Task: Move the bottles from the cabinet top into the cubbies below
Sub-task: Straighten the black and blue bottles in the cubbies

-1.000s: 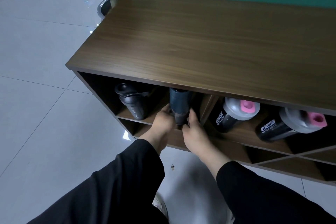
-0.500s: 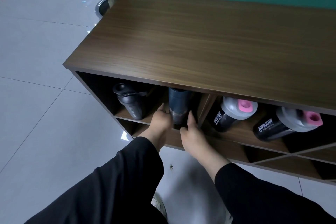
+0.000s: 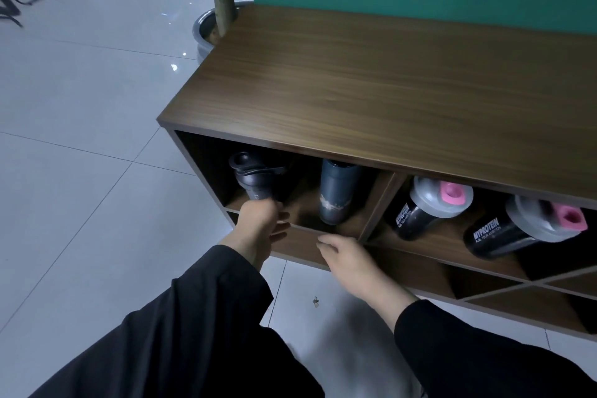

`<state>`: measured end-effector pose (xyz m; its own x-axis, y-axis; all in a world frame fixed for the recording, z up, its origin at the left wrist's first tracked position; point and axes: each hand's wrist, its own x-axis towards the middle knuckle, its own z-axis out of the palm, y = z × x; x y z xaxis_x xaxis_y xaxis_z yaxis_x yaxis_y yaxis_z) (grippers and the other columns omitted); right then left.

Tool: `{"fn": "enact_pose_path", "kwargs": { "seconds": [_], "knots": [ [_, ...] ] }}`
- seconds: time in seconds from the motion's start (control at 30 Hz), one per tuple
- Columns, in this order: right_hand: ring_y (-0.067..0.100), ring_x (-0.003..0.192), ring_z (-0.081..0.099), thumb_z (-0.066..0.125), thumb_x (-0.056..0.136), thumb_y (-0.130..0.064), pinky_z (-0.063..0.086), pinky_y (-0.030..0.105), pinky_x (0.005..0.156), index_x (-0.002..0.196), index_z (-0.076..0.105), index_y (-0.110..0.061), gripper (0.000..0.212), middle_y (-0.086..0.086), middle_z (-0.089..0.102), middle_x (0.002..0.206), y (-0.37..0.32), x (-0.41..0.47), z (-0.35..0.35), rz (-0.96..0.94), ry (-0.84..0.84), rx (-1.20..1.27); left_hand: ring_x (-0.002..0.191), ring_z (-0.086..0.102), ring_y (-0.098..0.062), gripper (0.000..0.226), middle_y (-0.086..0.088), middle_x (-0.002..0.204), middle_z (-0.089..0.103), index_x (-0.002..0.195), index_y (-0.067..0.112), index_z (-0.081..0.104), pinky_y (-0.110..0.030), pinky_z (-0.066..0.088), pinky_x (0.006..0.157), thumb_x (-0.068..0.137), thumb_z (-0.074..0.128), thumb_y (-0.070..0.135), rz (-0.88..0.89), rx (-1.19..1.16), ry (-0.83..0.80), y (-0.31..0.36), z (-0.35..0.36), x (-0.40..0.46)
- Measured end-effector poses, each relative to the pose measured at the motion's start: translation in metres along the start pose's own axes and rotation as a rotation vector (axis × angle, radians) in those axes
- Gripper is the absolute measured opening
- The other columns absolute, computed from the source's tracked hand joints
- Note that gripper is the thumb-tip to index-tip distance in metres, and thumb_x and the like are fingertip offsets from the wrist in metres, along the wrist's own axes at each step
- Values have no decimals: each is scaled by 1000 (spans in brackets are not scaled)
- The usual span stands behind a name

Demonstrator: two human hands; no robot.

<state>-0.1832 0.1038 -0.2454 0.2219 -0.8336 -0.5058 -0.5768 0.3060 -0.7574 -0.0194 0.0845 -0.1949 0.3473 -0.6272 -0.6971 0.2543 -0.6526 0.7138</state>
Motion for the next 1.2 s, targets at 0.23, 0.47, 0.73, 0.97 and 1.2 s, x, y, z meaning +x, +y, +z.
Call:
{"fn": "enact_pose_path", "kwargs": {
  "seconds": [0.23, 0.47, 0.73, 0.97, 1.2],
  "knots": [
    [4, 131, 45, 45, 103, -14, 28, 8, 99, 148, 43, -6, 46, 4, 50, 150, -29, 7, 9, -132, -22, 106, 77, 59, -29, 36, -16, 86, 62, 110, -3, 61, -42, 59, 85, 86, 44, 19, 80, 114, 150, -3, -40, 5],
    [16, 149, 29, 42, 103, -12, 23, 24, 117, 158, 16, -17, 61, 5, 26, 164, -63, 35, 46, -160, -48, 241, 112, 52, -13, 62, -5, 144, 57, 158, 12, 28, -24, 39, 92, 99, 46, 14, 335, 176, 131, 3, -49, 15],
    [25, 153, 20, 44, 91, -11, 19, 39, 123, 158, 3, -19, 80, 12, 17, 166, -85, 62, 62, -107, 34, 307, 106, 58, -7, 66, 1, 139, 55, 158, 17, 28, -21, 45, 88, 96, 50, 15, 389, 139, 134, -4, -43, 13],
    [27, 145, 35, 43, 94, 1, 32, 35, 115, 154, 20, -16, 66, 10, 31, 159, -85, 47, 90, -40, 142, 488, 114, 67, -14, 76, 2, 131, 68, 153, 24, 38, -34, 52, 102, 79, 52, 32, 396, 187, 22, 5, -55, 42],
    [34, 136, 46, 48, 97, -13, 37, 37, 106, 154, 22, -21, 63, 15, 45, 149, -96, 59, 77, -30, 148, 345, 122, 57, -5, 58, 5, 141, 59, 152, 16, 41, -3, 41, 86, 96, 44, 0, 449, 231, -24, -3, -57, 43]
  ]
}}
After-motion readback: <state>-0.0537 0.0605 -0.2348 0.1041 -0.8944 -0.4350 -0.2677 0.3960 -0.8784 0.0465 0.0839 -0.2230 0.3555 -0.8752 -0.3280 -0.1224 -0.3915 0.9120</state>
